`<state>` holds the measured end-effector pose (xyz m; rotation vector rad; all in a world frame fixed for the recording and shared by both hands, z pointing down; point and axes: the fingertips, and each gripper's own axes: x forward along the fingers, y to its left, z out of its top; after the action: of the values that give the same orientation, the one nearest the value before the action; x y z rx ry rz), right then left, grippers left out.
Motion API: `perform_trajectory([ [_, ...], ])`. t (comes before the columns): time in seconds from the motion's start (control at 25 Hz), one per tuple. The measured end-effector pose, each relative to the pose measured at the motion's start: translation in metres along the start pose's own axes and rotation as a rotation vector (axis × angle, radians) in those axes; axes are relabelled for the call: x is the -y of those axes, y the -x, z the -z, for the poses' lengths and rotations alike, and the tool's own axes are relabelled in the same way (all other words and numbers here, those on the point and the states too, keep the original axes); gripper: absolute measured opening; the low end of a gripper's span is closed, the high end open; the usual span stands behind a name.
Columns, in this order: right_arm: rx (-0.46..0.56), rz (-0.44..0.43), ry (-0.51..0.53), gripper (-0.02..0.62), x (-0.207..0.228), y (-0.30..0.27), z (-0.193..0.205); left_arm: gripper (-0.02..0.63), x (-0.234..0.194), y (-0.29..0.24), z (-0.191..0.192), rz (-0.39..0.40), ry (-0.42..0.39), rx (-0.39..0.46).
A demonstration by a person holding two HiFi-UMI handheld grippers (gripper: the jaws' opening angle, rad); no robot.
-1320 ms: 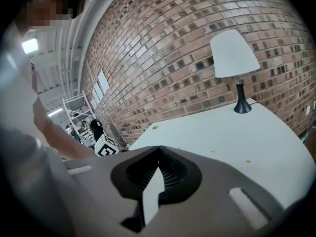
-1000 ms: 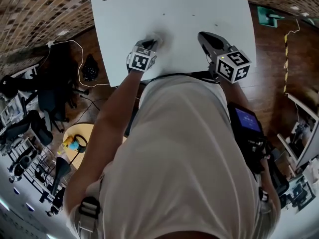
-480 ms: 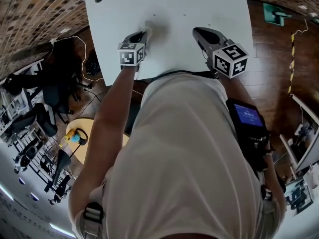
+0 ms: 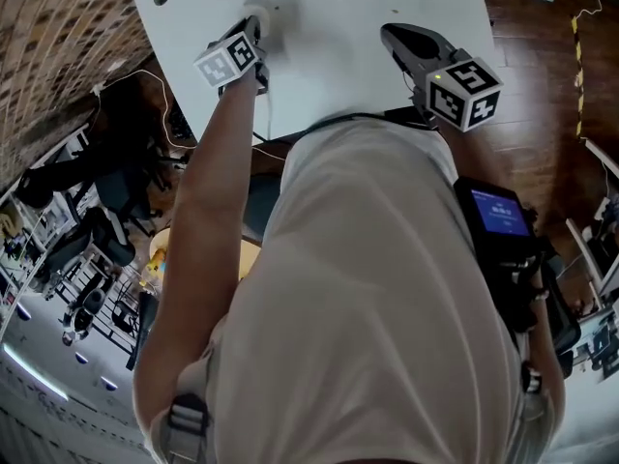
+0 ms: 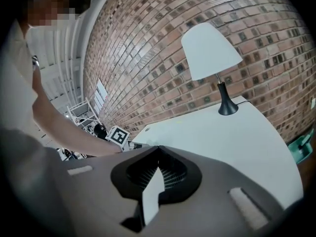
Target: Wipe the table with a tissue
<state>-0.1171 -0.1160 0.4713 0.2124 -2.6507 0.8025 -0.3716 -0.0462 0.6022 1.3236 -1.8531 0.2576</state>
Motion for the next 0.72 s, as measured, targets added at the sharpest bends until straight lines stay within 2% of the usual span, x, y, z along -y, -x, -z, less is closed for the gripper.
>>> perform_trajectory([
  [0.2, 0.022, 0.041, -0.034, 0.008, 0.004, 0.014, 0.004, 0.025, 0.001, -0.01, -0.01, -0.058, -0.059, -0.005],
  [0.36, 0.043, 0.058, -0.043, 0.008, 0.012, 0.018, -0.001, 0.025, -0.002, -0.019, -0.018, -0.105, -0.039, 0.003],
  [0.52, 0.045, 0.067, -0.049, 0.008, 0.014, 0.015, 0.001, 0.023, -0.006, -0.027, -0.013, -0.146, -0.109, -0.03],
  [0.72, 0.05, 0.068, -0.05, 0.008, 0.024, 0.036, 0.001, 0.023, 0.016, -0.025, -0.01, -0.163, -0.193, -0.04],
])
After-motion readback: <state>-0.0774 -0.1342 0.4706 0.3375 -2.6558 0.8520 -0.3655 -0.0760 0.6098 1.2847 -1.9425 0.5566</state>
